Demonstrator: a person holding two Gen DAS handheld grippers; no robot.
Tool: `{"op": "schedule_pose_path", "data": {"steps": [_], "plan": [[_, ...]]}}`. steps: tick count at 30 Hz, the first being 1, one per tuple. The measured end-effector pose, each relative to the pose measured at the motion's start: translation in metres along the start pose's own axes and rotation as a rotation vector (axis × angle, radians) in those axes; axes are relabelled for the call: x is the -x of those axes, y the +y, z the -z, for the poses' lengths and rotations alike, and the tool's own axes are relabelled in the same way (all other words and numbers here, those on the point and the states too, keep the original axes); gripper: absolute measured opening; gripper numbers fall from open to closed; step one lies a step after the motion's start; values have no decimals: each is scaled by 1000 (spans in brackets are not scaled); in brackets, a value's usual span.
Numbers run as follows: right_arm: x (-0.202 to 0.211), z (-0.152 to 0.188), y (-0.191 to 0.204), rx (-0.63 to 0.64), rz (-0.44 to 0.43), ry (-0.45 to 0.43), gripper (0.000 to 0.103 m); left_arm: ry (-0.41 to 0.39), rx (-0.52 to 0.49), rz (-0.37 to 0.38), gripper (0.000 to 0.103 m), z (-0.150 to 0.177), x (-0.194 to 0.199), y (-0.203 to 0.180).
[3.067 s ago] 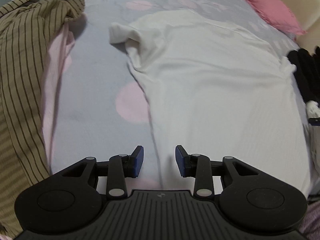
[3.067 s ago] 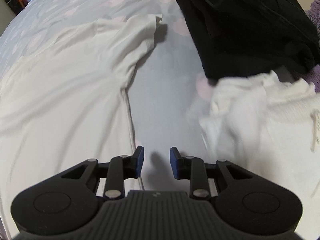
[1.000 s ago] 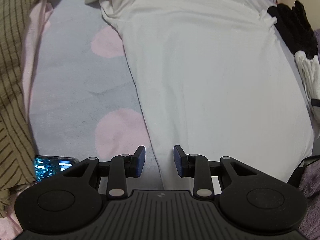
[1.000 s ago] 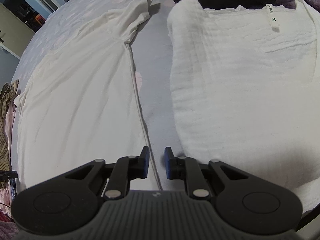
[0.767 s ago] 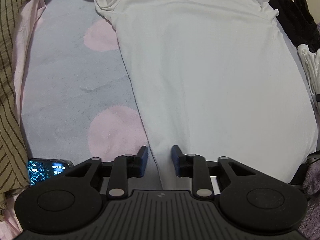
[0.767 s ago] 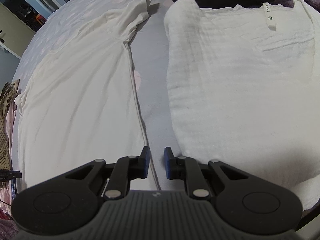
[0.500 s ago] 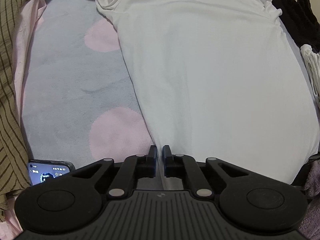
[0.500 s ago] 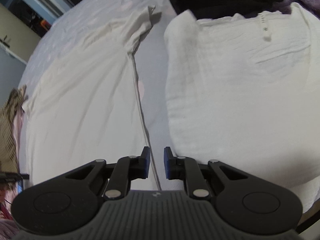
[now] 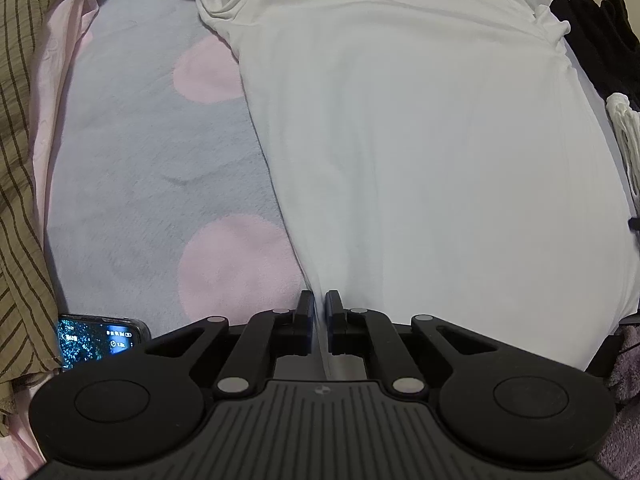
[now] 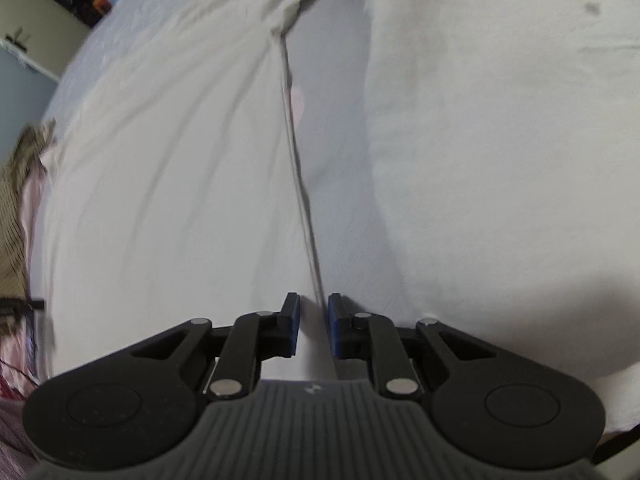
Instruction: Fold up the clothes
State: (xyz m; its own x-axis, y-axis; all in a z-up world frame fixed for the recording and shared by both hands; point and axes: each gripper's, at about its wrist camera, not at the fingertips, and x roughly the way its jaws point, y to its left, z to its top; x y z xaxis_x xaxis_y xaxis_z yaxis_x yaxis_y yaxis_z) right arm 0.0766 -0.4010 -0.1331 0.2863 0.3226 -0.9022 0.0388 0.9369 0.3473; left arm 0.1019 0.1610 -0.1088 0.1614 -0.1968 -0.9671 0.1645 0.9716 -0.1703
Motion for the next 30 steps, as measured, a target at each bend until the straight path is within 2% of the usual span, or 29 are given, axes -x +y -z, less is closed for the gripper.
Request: {"op": "schedule_pose_path", "data": {"steps": [1, 5, 7, 10, 12, 15, 18, 22, 24, 25, 27, 30], "plan": [[0, 1, 5, 17, 30, 3, 5, -1, 1, -4, 1, 1, 0, 0], [5, 0, 16, 69, 131, 8, 3, 1, 18, -31, 0, 4, 9, 6], [6, -3, 12, 60, 123, 18, 3, -4, 36, -13, 0, 7, 9, 10], [-2, -3, 13, 71, 122, 33, 5, -8, 1, -14, 0, 11, 6, 6], [-3, -2, 16, 81, 110, 47, 9, 22, 7, 9, 1, 13, 7, 4], [-3, 1, 13, 80, 78, 85, 16, 75, 0, 42, 10, 21, 8, 3], [-6, 8, 10, 92, 60, 143, 16, 130, -42, 36, 10, 33, 5, -3], [-6, 14, 7, 126, 40, 211, 16, 185, -64, 68, 10, 49, 1, -10], [-7, 18, 6, 140, 36, 242, 14, 209, -98, 65, 10, 56, -3, -16], [-7, 19, 6, 151, 39, 251, 7, 210, -118, 56, 9, 59, -3, -20], [-7, 21, 11, 185, 57, 256, 3, 229, -105, 60, 0, 59, 0, -20], [-2, 21, 17, 239, 82, 265, 2, 232, -104, 61, 0, 62, 8, -15]]}}
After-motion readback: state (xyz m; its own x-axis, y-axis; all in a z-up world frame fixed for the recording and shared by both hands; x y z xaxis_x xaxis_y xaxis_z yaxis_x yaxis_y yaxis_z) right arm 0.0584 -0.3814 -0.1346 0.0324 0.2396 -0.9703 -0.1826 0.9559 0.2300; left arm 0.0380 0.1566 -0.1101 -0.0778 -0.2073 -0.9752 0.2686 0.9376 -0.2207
